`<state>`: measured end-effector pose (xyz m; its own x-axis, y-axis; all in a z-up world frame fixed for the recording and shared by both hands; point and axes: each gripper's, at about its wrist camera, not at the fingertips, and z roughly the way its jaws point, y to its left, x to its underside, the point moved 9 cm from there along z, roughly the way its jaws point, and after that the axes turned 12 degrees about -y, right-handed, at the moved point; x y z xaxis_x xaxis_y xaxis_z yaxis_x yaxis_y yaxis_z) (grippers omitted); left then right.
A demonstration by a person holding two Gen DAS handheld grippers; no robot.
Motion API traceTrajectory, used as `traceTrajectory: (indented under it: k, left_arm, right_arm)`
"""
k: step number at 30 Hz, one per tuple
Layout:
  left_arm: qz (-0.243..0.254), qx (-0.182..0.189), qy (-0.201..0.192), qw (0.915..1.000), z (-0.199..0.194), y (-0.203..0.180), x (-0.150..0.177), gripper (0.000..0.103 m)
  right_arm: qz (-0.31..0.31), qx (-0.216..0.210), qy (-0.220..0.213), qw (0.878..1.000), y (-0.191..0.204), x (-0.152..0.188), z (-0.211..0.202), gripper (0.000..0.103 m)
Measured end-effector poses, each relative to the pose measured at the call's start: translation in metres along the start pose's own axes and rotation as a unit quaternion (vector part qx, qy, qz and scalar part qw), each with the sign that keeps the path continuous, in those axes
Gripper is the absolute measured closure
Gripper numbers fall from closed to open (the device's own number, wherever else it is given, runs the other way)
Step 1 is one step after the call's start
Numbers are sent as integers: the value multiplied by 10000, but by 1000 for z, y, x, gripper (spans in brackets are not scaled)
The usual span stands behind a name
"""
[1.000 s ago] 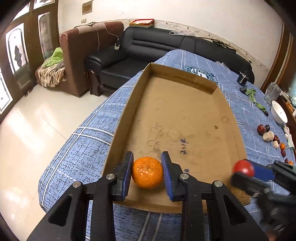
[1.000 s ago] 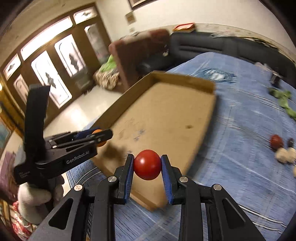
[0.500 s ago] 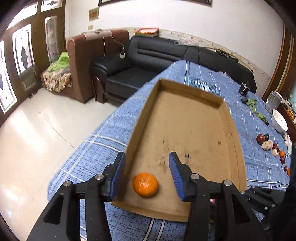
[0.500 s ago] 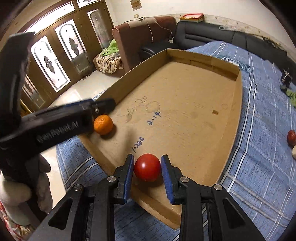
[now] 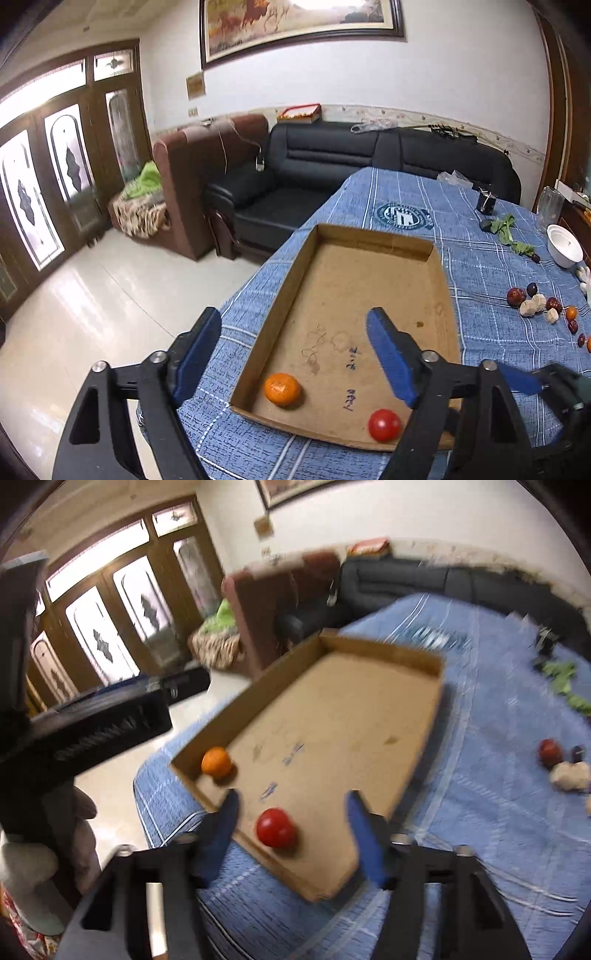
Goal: Organize fruits
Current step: 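Move the left tool to a white yam piece while the right tool approaches a tangerine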
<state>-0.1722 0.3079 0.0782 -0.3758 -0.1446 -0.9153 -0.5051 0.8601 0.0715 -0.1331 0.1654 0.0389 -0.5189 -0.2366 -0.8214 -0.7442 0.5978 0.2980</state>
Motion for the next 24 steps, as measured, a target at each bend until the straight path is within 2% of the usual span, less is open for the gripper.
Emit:
traceTrajectory:
  k: [3,5,8,10,12,18,21,24]
  left_arm:
    - [134,103,-81,9998,-6,-17,-6,14]
    - [129,429,-134,9989,-12,-34,-14,14]
    - [-59,1032,-264,9943,-23,-60,-32,12]
    - [-175,1237,-375,9915,-26,-74,-42,10]
    - [-218,1486,-426,9877,-25,-95,-49,10]
    - [-15,2193,-26,9756,-12,-174,-33,10]
    - [128,2525,331,9669,-3,-212,-9,10]
    - [231,2822,813,9556,7,-247,18,10]
  right_arm:
    - [14,279,-186,9994,-26,0,-29,29]
    - [53,498,-267,9984,-49,5,-49,29]
    - [205,1157,-363,9924,-104,17,-91,28]
    - [402,1532,-395,9866,-139,24,-116,28]
    - [683,2041,-439,9756,-183,32,-151,28]
    - [1265,3304,-510,9340,-278,58,-237,28]
    - [1441,3578,-505,9212,-305,65,-253,28]
    - [1608,3709,-456,9135,-329,72,-251,28]
